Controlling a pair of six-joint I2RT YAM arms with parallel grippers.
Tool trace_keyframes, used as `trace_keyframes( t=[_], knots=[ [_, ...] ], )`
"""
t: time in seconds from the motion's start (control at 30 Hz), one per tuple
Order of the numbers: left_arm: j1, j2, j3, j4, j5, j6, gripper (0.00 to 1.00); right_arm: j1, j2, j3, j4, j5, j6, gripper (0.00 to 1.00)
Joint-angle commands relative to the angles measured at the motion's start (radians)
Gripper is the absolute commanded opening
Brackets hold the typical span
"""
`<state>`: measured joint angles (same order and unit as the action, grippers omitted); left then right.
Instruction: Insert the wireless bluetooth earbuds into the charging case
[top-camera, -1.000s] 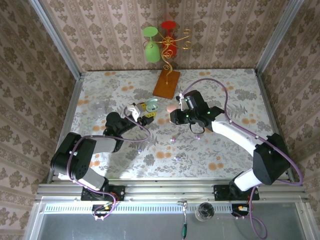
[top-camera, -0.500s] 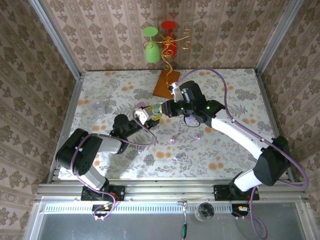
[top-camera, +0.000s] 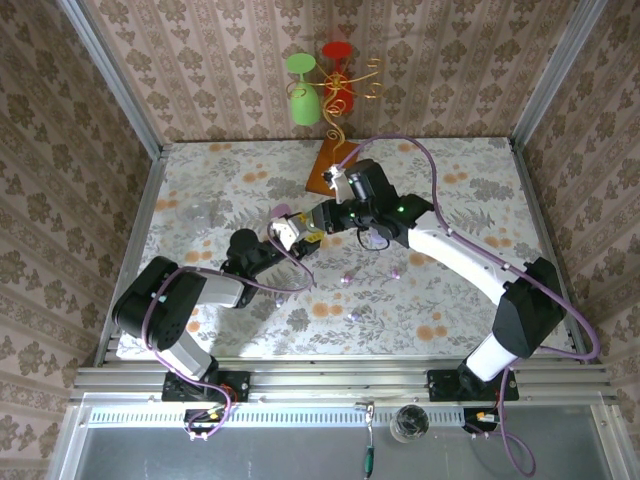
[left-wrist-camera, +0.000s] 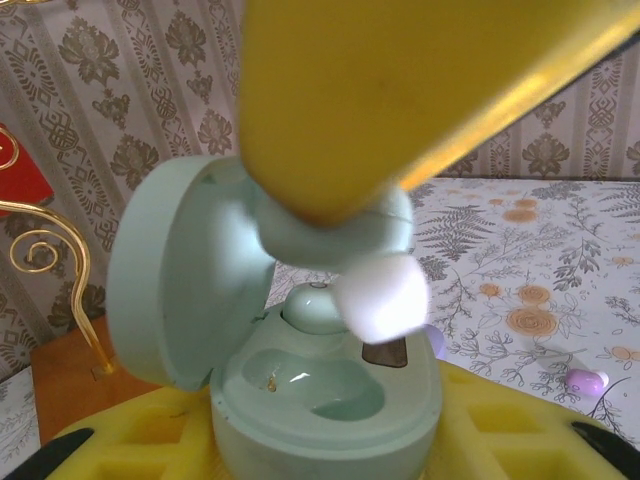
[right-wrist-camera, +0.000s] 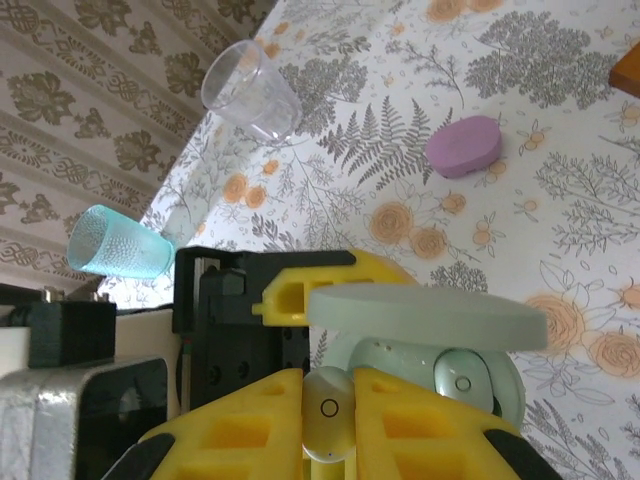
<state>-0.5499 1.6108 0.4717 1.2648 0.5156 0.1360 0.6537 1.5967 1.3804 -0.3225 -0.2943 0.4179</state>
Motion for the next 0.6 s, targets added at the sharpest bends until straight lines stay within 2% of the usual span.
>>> trace_keyframes(
  t=[0.0,0.57],
  knots=[
    [-0.007,-0.016,0.016,0.025,0.019,0.012,0.42,0.007,0.017,0.029,-0.020,-0.001,-0.023,0.18],
    [-0.007,-0.034,0.022,0.025,0.016,0.007,0.42,0.005,0.051,0.013,-0.013,0.019,-0.042,0.18]
  ],
)
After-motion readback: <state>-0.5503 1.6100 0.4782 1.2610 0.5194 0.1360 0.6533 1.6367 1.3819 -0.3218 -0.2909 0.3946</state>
